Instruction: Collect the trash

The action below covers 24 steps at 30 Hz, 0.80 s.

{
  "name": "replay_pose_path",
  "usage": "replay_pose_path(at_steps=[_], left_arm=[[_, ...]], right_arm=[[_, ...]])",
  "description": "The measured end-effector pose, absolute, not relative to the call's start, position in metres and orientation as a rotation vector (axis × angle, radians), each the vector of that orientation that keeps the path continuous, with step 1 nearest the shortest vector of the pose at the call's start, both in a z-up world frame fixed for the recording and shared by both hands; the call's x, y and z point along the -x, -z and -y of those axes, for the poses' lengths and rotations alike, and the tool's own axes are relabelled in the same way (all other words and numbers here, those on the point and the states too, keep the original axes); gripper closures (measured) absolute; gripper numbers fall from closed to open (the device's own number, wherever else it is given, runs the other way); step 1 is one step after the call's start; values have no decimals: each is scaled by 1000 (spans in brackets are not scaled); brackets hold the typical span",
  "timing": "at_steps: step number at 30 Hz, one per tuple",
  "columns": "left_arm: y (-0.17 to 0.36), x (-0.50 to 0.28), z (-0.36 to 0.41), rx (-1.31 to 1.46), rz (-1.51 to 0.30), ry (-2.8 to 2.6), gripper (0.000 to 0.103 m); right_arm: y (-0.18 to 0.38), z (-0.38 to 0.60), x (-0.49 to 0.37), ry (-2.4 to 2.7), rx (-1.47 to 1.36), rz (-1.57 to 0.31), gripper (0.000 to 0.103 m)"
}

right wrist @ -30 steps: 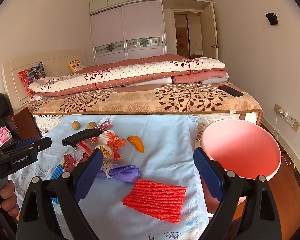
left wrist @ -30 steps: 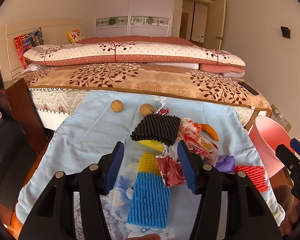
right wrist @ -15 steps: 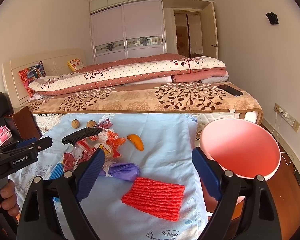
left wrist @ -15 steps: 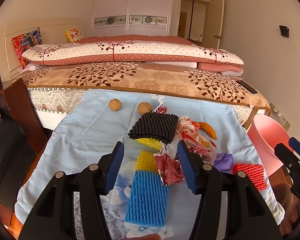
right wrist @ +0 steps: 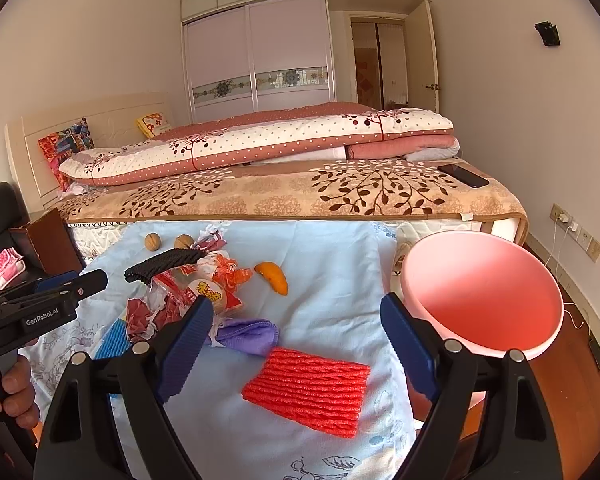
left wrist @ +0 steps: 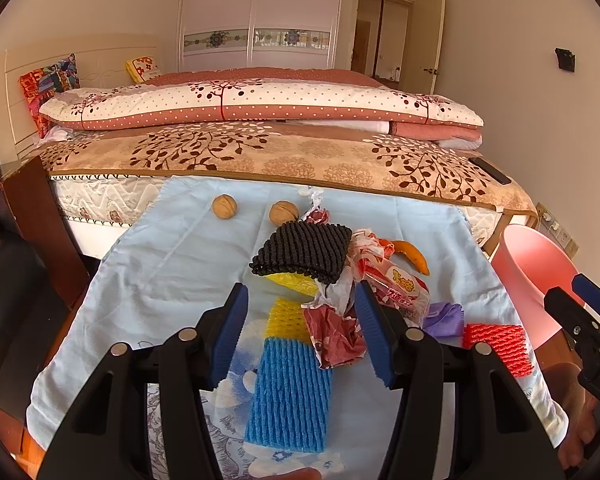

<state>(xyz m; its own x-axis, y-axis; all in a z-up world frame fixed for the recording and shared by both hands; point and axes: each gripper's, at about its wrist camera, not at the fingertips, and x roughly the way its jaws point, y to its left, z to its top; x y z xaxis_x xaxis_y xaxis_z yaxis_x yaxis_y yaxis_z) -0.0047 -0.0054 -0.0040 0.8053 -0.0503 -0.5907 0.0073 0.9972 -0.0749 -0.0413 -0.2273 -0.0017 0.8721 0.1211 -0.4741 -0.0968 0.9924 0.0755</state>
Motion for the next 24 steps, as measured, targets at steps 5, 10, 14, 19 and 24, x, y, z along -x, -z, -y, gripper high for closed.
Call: replay_pose_path(at_steps=[5, 10, 14, 19, 24], left_arm=[[5, 4, 7, 72, -640, 36, 47], [7, 4, 5, 96, -650, 60, 47], [10, 4, 5, 117, -660, 93, 47], [12, 2, 8, 145, -672, 173, 47], [12, -10, 21, 151, -697, 278, 47]], right_arm=[[4, 229, 40, -115, -52, -507, 19], [6, 231, 38, -118, -56, -526, 20], [11, 232, 36, -123, -51, -549, 21], [21, 233, 31, -152, -38, -599, 25], [30, 237, 25, -178, -59, -648, 27]])
